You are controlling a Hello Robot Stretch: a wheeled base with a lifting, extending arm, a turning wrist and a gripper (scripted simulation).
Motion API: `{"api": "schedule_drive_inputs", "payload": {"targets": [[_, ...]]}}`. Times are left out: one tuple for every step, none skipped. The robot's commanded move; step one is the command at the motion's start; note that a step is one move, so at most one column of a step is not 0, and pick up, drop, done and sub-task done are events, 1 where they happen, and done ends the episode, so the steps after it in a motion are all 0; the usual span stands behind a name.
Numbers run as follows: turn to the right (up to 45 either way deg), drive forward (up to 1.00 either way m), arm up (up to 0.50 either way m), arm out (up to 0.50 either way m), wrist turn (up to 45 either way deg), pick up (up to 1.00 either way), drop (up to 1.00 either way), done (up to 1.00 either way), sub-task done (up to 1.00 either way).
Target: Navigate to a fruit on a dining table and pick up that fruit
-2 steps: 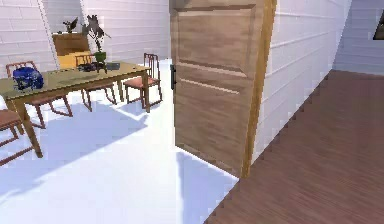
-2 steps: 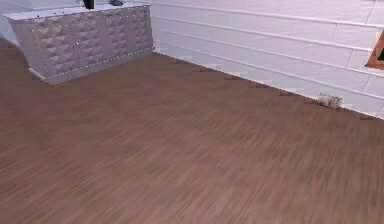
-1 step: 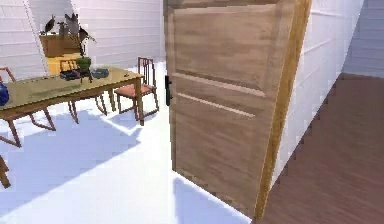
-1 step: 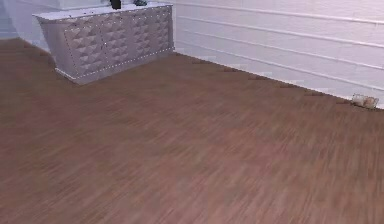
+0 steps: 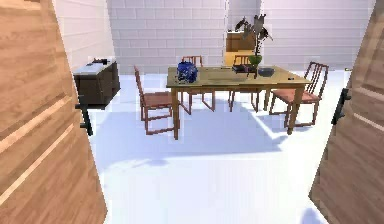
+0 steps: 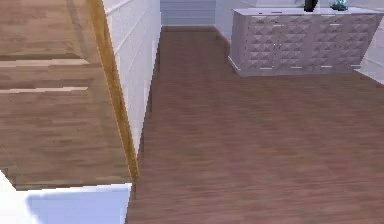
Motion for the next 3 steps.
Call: {"api": "schedule_drive_inputs", "payload": {"targets": [[-9.0, 0.0, 0.0, 0.0, 0.0, 0.0, 0.0, 0.0, 0.0], [0.0, 1.0, 0.0, 0.0, 0.0, 0.0, 0.0, 0.0, 0.0], [-3.0, 0.0, 0.0, 0.0, 0.0, 0.0, 0.0, 0.0, 0.0]]}}
